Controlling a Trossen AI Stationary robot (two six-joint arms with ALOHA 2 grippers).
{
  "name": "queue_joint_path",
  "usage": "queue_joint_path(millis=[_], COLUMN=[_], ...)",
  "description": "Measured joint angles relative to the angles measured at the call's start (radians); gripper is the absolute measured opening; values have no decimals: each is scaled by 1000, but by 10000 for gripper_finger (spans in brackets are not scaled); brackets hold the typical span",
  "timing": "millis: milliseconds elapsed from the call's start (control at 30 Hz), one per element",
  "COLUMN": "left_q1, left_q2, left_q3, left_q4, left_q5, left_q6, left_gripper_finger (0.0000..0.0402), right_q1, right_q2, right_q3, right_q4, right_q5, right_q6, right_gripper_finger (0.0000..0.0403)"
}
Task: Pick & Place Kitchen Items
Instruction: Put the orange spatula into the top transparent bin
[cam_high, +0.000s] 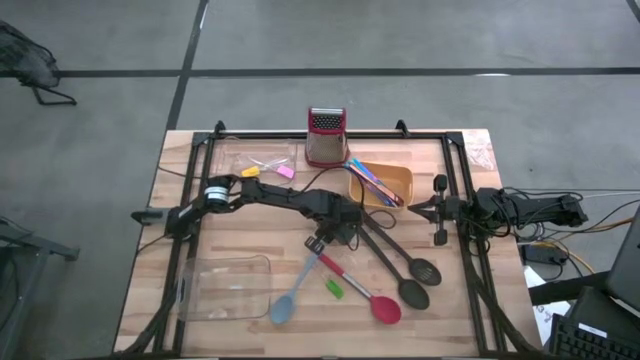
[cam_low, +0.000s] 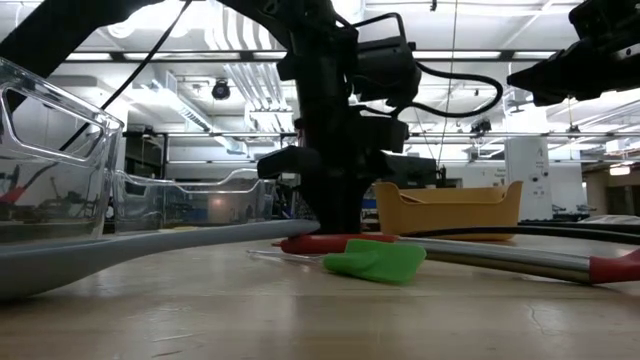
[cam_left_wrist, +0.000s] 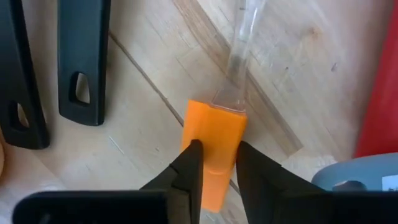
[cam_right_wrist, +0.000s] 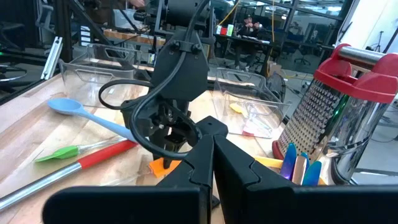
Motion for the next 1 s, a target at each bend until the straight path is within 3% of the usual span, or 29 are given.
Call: queue_joint_path(millis=[267,600,867,1000], left_q1=[0,0,3,11], left_q2=[-3,-16,-42,-47], left_q3=[0,-2,8,19], left_q4=[0,0,-11,-3], left_q5=[0,5,-12,-16], left_q6=[-23,-31,-30,-73], left_gripper_finger=[73,4,2,26], right_q1=[0,0,0,0], right_q2=[0,0,0,0], right_q3=[0,0,0,0], right_q4=[0,0,0,0], right_q5=[0,0,0,0], right_q6=[0,0,0,0], right_gripper_finger=[9,9,9,9])
